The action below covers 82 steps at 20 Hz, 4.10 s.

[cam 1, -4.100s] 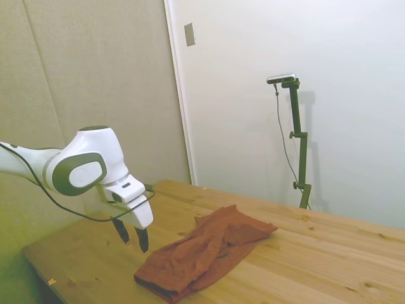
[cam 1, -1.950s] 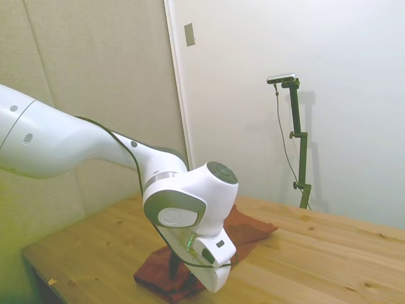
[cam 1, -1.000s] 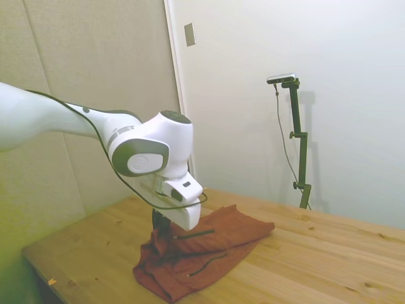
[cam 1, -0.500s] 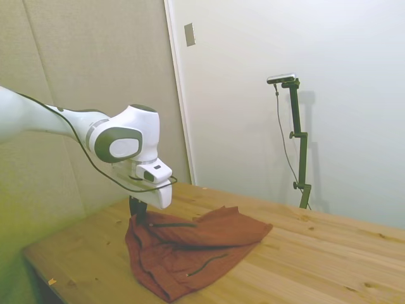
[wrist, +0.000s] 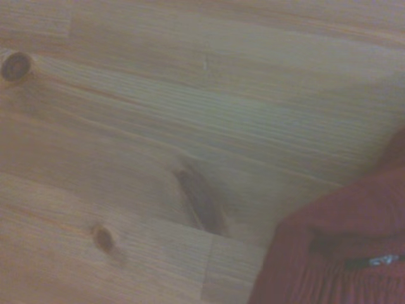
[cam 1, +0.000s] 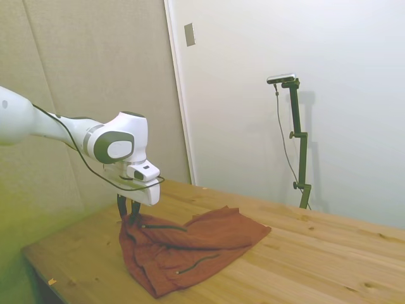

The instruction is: Unfold the shorts

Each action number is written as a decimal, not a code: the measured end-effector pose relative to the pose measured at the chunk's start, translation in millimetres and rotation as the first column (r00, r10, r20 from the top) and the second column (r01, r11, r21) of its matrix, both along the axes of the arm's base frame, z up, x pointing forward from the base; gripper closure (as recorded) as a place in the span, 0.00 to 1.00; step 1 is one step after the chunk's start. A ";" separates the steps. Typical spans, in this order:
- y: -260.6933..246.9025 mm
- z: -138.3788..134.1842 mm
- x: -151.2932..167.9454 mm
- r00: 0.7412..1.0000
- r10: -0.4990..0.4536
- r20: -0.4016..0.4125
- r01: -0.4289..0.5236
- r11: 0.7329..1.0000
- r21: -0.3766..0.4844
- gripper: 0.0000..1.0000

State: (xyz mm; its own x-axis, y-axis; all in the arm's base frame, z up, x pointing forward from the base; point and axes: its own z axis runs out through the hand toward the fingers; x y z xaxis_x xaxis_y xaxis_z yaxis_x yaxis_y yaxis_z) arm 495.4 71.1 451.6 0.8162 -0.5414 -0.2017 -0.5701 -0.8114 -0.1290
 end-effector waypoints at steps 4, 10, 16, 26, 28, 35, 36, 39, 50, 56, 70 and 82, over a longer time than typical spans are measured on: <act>11.7 16.1 13.1 0.996 -0.069 0.064 0.069 0.998 -0.001 0.00; -56.0 10.8 59.7 0.925 -0.329 0.189 0.347 0.935 -0.070 0.00; -174.2 -9.1 107.8 0.783 -0.577 0.231 0.612 0.781 -0.122 0.00; -231.7 -63.1 161.9 0.606 -0.760 0.237 0.795 0.567 -0.215 0.00; -238.0 -71.9 163.4 0.603 -0.765 0.225 0.796 0.560 -0.229 0.00; -251.1 -85.3 160.6 0.607 -0.772 0.188 0.787 0.551 -0.278 0.00; -251.8 -86.7 160.5 0.609 -0.771 0.186 0.784 0.552 -0.282 0.00; -255.7 -91.3 158.9 0.612 -0.772 0.173 0.779 0.551 -0.299 1.00; -265.7 -94.3 156.5 0.620 -0.766 0.170 0.771 0.556 -0.309 1.00; -265.3 -95.2 156.6 0.628 -0.760 0.168 0.765 0.564 -0.310 1.00; -258.7 -92.6 158.9 0.651 -0.739 0.173 0.750 0.589 -0.300 1.00; -144.0 -11.0 188.8 0.705 -0.641 0.304 0.687 0.723 -0.070 1.00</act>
State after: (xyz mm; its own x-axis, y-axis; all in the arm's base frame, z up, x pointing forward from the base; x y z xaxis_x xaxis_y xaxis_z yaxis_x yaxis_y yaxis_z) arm 684.1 -73.0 440.6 0.2388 -0.9665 0.0942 -0.9369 -0.2549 -0.2394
